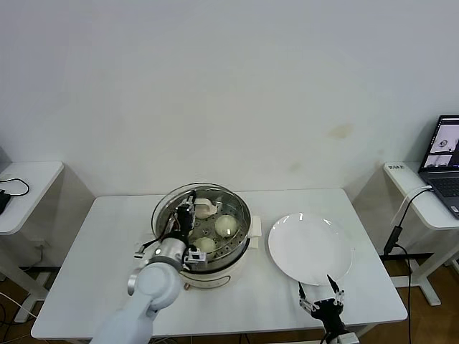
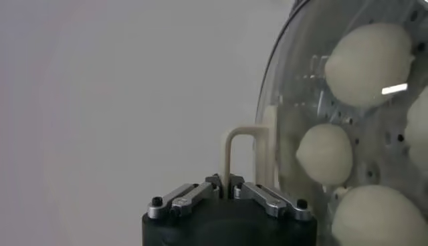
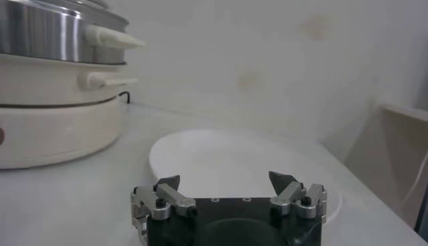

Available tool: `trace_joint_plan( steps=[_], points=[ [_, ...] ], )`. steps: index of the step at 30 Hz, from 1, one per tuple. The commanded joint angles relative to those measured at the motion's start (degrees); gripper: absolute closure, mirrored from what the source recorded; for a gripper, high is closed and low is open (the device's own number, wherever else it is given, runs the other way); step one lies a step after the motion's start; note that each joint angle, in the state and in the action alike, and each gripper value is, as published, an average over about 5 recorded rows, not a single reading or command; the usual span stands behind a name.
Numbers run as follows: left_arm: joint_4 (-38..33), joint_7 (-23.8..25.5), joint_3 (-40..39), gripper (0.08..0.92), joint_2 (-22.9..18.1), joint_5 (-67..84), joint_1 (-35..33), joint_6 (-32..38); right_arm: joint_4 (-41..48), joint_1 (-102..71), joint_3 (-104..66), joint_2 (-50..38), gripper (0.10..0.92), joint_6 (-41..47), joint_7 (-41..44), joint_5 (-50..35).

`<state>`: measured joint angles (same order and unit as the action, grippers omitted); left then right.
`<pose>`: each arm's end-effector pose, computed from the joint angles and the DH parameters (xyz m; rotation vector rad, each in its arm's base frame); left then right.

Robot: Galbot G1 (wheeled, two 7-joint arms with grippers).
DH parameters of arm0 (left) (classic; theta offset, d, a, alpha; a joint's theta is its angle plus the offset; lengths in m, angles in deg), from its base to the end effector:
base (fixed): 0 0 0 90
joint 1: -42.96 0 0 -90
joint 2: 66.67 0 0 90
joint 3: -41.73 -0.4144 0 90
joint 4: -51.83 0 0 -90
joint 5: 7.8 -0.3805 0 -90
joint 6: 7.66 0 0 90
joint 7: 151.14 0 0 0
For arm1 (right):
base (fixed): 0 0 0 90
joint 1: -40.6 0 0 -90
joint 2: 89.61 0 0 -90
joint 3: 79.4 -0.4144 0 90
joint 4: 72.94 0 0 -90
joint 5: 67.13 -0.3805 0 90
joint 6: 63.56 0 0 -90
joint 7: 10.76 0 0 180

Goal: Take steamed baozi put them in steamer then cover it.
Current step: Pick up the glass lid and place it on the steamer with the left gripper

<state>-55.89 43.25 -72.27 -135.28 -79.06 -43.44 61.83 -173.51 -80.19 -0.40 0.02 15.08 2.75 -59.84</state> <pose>0.3513 -0.0284 -0.3103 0.2110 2.1949 2.1464 0.1393 -0.0736 -0.4836 0.1473 -2.9355 0.2842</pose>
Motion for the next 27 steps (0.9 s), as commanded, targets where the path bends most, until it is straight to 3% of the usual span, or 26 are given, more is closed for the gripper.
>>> trace_joint_plan(
  steps=[1,27],
  points=[
    [1.5,0.2,-1.3,0.851,-4.2,-2.9,0.5,-0.4,0.3,0.1,0.1,0.1,0.203,-0.1,0.0,0.3],
    [-0.1,0.3,-0.2,0.853,-3.5,-3.4,-2.0,0.5,0.3,-0.1,0.9,0.1,0.202,-0.1,0.2,0.5]
  ],
)
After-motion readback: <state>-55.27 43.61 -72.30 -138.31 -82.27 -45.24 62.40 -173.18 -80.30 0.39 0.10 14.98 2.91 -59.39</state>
